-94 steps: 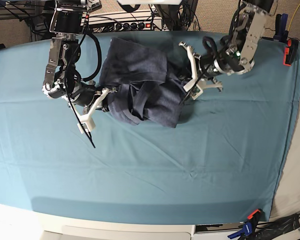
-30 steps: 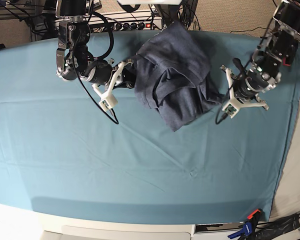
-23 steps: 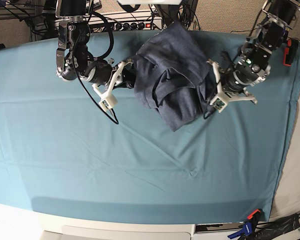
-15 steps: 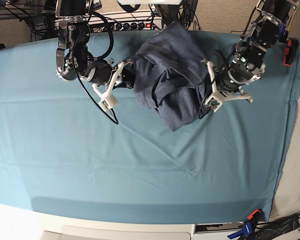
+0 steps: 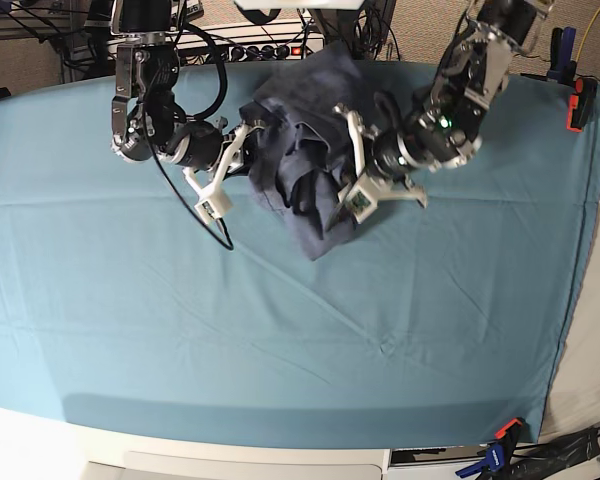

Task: Fold the T-shirt properly
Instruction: 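Release the shirt and move the left gripper back, then press and tuck the shirt's folded edge with the left gripper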

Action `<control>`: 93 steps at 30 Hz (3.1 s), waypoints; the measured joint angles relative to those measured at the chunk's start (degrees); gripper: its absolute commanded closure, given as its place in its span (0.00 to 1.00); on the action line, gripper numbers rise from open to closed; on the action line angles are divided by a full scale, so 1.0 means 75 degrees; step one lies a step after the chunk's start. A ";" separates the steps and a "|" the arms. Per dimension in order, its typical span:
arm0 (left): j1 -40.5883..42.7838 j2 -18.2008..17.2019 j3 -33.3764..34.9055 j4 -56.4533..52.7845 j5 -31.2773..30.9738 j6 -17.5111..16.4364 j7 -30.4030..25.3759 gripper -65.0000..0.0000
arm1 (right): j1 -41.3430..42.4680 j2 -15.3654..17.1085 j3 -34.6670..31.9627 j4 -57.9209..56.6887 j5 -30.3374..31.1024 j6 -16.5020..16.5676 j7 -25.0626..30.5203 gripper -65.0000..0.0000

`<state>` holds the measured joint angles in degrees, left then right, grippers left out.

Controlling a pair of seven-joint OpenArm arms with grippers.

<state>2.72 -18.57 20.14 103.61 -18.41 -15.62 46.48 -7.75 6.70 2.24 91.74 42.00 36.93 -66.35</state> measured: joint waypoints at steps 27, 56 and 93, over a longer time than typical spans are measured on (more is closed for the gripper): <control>-0.1603 -0.1346 0.0012 -0.0082 0.0632 0.0417 0.0513 1.00 | -0.0705 0.0015 -0.1358 0.0076 0.0318 0.0344 0.0140 1.00; 0.0146 -0.1227 -0.1897 -0.0082 -0.3587 -0.0271 0.0973 0.64 | -0.0452 -0.0006 -0.1422 0.0061 -0.0210 0.0341 0.0452 1.00; -0.0256 -0.0662 -0.1897 -0.1236 -0.2130 -0.0694 0.0574 0.54 | -0.0449 -0.0006 -0.1422 0.0061 -0.0216 0.0338 0.0458 1.00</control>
<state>0.80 -23.53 5.91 94.35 -34.39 -20.82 50.78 -11.11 6.66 -8.43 92.20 40.38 39.46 -62.92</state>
